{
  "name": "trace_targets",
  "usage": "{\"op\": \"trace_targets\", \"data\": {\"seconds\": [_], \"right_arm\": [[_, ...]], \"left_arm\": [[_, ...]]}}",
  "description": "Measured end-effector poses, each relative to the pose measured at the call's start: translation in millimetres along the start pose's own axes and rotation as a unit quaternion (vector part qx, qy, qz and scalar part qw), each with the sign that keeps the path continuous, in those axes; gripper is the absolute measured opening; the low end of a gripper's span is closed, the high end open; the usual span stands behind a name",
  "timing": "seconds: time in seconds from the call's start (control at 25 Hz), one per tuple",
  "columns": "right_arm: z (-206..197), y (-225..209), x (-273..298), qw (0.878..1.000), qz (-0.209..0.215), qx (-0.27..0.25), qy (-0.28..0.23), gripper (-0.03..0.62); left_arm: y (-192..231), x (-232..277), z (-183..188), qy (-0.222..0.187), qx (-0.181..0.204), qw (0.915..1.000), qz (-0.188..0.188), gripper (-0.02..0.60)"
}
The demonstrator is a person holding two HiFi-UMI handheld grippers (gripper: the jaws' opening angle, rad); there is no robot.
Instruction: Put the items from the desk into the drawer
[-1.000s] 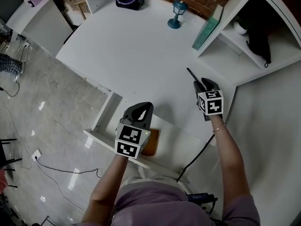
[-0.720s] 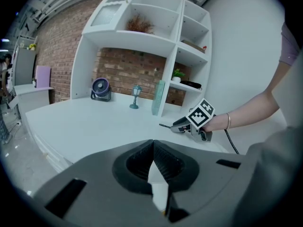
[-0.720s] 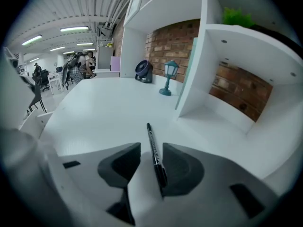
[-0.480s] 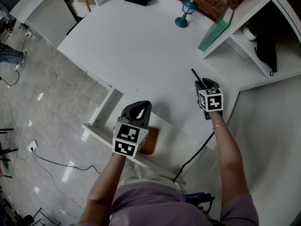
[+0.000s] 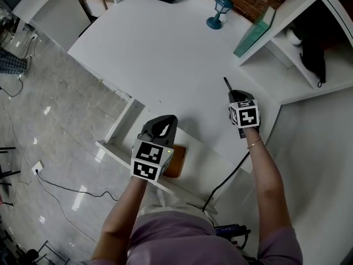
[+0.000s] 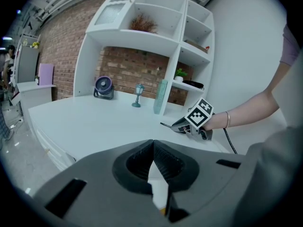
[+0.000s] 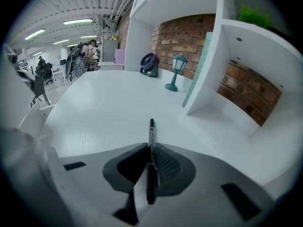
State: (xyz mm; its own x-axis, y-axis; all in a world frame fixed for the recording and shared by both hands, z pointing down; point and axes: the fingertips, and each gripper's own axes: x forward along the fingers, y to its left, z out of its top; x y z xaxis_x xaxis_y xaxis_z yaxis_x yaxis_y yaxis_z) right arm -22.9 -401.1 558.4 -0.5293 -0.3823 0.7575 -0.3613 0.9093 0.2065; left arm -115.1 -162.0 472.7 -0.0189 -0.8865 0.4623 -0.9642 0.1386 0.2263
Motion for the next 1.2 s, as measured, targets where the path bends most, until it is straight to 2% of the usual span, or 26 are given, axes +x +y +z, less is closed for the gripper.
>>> {"op": "trace_targets", "data": {"seconds": [0.24,0.4,0.92,1.2], "right_arm": [[-1,0,-1,1.000,-0.004,0.000,0.012,0.044],[-1,-1,-3,1.000,-0.006,0.023,0.006,0.044],[18,27,-69,0.996,-0.014,0.052,-0.072,0.046],[25,52,-115,0.989,-0.011,0.091,-0.116,0.046]], "left_arm": [[4,-9,-1,-0.002,-0.003,1.0000,0.005,-0.002],[9,-13,0,-0.004,-0.005,1.0000,0.007,-0.002],[11,-23,5,-0.012,0.009,0.9999,-0.007,-0.002],[8,-30,6,-0.012,0.023,0.9994,-0.025,-0.002]]}}
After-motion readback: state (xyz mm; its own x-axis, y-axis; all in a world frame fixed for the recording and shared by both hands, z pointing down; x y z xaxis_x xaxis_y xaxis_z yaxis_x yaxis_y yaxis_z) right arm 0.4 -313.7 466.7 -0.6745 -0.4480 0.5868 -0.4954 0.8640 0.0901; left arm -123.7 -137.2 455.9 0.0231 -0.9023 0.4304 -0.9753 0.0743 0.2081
